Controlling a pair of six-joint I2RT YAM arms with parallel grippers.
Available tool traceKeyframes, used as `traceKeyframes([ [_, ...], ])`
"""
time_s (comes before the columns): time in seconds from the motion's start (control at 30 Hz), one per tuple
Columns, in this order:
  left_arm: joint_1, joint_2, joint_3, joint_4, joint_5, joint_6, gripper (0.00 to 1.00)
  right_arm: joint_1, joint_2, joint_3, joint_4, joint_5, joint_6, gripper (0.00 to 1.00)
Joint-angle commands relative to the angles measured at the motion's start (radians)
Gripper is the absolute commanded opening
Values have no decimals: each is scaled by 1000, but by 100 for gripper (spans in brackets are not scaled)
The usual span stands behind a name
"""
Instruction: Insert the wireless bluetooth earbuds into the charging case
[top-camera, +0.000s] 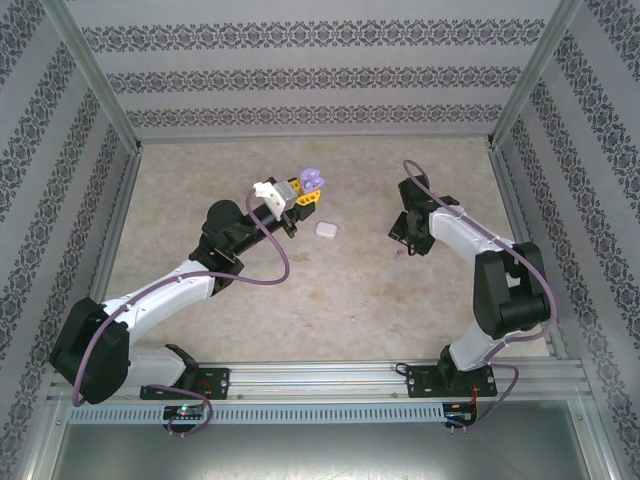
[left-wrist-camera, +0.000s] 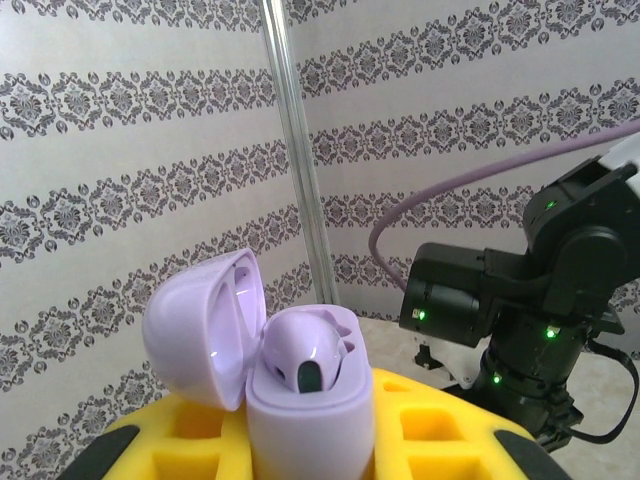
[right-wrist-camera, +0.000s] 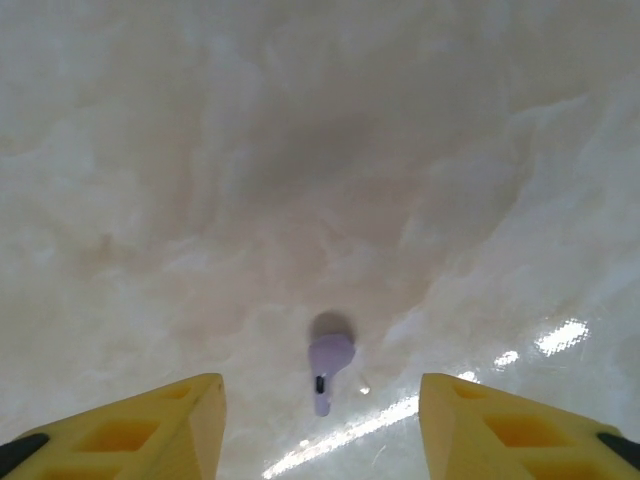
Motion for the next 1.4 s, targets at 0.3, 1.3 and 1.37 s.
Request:
traceKeyframes([
  [0.3, -12, -12, -23, 96, -2, -16, 0, 1, 83, 2, -4, -24, 74, 47],
  [1.3, -12, -3, -36, 113, -7, -6, 0, 36, 203, 77, -12, -9, 71, 35],
  [1.37, -11, -1, -36, 113, -8, -5, 0, 35, 206, 81, -11, -12, 67, 31],
])
